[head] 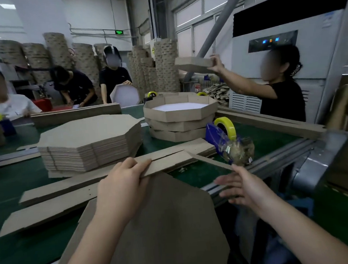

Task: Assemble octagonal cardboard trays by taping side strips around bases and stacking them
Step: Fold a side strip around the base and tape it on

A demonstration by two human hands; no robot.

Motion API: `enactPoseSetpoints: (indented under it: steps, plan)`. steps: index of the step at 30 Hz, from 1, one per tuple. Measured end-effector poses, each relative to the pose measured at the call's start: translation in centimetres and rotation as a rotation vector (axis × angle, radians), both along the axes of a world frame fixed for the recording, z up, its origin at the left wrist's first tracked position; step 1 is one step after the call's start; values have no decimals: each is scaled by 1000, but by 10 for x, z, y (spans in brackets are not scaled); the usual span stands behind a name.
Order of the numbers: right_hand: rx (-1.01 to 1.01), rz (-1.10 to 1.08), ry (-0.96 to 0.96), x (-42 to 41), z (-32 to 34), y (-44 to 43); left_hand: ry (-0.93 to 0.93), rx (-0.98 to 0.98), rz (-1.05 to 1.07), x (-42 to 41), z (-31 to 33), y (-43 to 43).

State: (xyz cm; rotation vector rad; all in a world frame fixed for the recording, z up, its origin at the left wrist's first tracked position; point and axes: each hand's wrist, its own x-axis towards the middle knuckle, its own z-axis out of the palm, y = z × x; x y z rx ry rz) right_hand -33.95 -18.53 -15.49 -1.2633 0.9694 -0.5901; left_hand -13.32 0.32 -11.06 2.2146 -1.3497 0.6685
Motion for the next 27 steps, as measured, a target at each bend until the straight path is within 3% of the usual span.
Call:
enactPoseSetpoints:
  steps: [6, 8, 10, 14, 17, 19, 22, 24, 27]
  plan:
    - [-102, 151, 373, 6, 8, 0, 67, -48, 4, 0, -8, -5]
    - [-280, 69, 501, 9, 12, 3, 81, -54, 0, 0, -8, -6]
    - [-593, -75, 587, 13, 18, 6, 96, -73, -1, 1, -8, -7]
    - [-1061, -249, 536, 28, 33, 20, 116, -105, 7, 1, -7, -7]
    - [-1329, -186, 311, 47, 40, 25, 82, -67, 2, 0, -8, -7]
    - [-1343, 63, 232, 59, 41, 25, 61, -58, 4, -2, -8, -8]
    - [-1187, 374, 128, 71, 38, 24, 51, -43, 11, -2, -8, -6]
    - [-1113, 414, 32, 75, 34, 21, 111, -46, 5, 5, -9, 2]
    - [-1100, 357, 16, 75, 31, 17, 381, 28, 102, 28, -14, 27]
